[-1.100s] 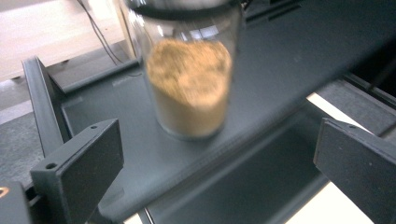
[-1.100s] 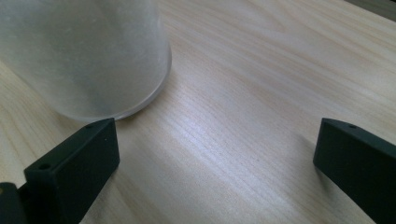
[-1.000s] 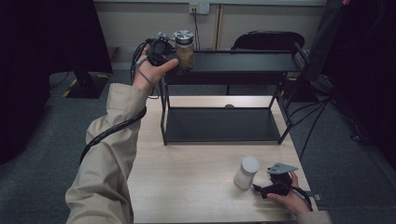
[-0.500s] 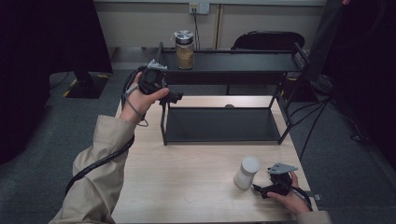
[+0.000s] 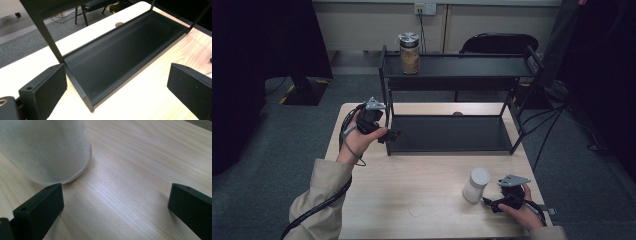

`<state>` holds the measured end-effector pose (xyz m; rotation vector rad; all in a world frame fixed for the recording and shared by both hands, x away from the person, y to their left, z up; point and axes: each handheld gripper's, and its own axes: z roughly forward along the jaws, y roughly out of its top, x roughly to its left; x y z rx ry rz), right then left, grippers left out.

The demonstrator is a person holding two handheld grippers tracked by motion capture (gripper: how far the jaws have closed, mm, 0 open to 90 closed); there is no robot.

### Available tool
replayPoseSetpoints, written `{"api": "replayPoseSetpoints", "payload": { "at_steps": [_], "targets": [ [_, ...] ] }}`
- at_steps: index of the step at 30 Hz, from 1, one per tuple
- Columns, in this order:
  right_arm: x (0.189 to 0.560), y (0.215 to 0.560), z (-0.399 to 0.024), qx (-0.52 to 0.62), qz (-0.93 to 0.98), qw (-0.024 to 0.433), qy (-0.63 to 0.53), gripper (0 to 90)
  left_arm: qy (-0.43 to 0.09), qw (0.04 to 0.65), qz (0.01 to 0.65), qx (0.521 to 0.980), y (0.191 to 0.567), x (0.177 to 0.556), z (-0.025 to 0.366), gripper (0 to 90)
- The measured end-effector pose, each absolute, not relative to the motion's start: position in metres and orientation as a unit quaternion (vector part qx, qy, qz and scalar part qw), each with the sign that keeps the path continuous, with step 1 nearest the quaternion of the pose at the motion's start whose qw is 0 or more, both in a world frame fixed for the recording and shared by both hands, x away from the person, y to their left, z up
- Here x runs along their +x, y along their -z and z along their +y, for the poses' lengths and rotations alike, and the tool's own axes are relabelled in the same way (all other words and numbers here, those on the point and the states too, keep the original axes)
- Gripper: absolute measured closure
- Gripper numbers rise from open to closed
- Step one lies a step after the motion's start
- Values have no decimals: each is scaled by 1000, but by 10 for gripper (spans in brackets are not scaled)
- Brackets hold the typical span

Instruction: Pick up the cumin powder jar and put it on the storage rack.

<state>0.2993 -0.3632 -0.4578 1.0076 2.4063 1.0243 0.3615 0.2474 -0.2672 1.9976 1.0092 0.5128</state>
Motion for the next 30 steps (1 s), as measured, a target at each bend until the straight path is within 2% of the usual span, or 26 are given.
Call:
{"api": "replayPoseSetpoints", "payload": {
  "at_steps": [14, 30],
  "targets": [
    [299, 458, -363, 354, 847, 169, -359, 0, -186, 416, 413, 788, 317, 340, 252, 19],
    [300, 457, -362, 356, 846, 169, -358, 0, -185, 405, 413, 795, 346, 314, 254, 19]
  ]
}}
